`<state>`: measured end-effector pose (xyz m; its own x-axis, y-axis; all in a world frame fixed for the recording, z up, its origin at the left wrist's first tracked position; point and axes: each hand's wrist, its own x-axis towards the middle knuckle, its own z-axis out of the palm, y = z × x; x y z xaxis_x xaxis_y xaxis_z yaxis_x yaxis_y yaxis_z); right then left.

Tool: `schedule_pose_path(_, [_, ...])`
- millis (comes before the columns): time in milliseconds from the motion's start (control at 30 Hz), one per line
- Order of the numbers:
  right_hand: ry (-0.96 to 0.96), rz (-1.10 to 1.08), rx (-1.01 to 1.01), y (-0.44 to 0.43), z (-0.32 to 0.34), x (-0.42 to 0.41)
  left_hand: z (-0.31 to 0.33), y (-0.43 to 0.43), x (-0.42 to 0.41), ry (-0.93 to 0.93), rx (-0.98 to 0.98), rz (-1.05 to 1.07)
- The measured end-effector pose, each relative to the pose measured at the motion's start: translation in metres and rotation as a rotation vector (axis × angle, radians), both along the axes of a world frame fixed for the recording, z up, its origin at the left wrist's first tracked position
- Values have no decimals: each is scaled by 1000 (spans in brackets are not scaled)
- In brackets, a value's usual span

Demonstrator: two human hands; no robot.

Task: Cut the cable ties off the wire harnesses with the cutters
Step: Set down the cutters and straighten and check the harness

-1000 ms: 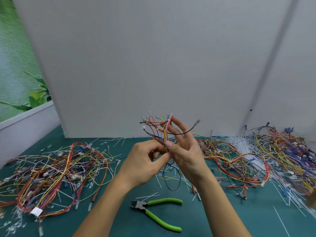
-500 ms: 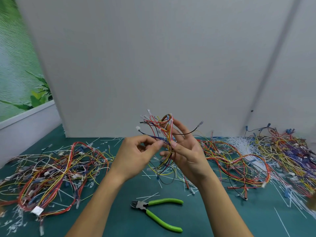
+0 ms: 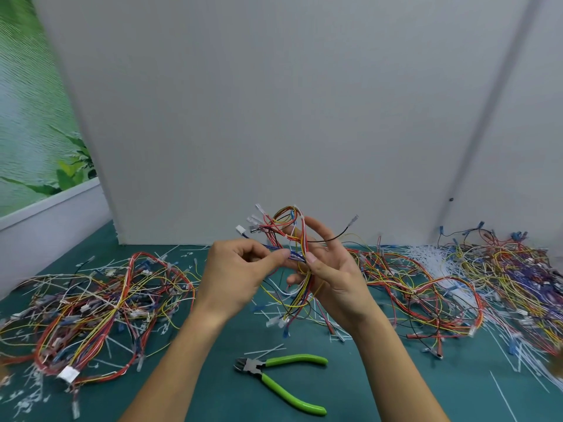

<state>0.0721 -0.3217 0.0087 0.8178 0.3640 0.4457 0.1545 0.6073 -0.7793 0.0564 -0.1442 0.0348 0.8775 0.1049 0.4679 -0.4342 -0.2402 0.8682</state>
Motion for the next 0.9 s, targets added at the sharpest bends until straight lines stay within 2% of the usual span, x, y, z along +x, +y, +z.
schedule_pose_path(200, [-38,-27,-26,3,1,-1,2,-4,-6,-77,-69,-61])
schedule_pose_path(333, [-28,-62,-47,4,-1,-1,1,-7,-3,-59,-97,-47])
schedule_pose_path(600, [-35,-67,-58,2,0,-1,-3,-10,-3,-55,-206,-189])
schedule_pose_path(900, [4,-101,-32,1,7,-9,-3,-10,-2,-100,-207,-161])
